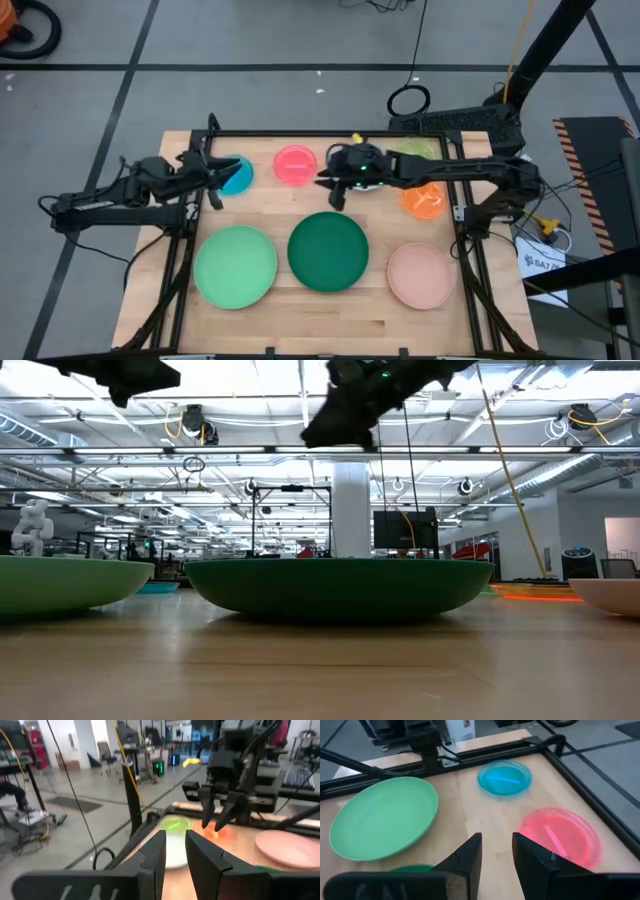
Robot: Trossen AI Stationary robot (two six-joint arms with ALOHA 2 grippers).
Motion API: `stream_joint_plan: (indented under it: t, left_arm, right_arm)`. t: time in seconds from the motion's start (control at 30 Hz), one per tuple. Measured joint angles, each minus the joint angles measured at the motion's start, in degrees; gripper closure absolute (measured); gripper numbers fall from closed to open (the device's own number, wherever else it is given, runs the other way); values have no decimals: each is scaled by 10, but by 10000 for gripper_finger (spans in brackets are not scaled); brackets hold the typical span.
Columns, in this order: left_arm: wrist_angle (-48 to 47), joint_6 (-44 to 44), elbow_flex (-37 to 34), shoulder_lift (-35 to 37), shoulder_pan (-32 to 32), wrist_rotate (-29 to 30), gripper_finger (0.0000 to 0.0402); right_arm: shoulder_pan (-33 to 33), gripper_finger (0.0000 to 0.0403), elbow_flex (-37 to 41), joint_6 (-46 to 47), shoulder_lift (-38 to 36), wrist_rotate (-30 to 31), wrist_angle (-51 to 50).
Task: Stack plastic plates
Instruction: Stack the green plate on the dark green plate
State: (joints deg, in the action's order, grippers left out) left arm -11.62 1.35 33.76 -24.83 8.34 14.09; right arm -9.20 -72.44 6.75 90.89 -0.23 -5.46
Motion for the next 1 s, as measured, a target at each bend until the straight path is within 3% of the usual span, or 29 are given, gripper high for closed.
stream_joint_plan:
  t: [0.57,1.0]
  left_arm:
    - [-78,-21,0,1,0,15,321]
    - [-123,-69,0,1,0,15,321]
  right_arm:
    - [84,300,-159,-32,235,0,90]
    - [105,300,-199,-70,357,1,125]
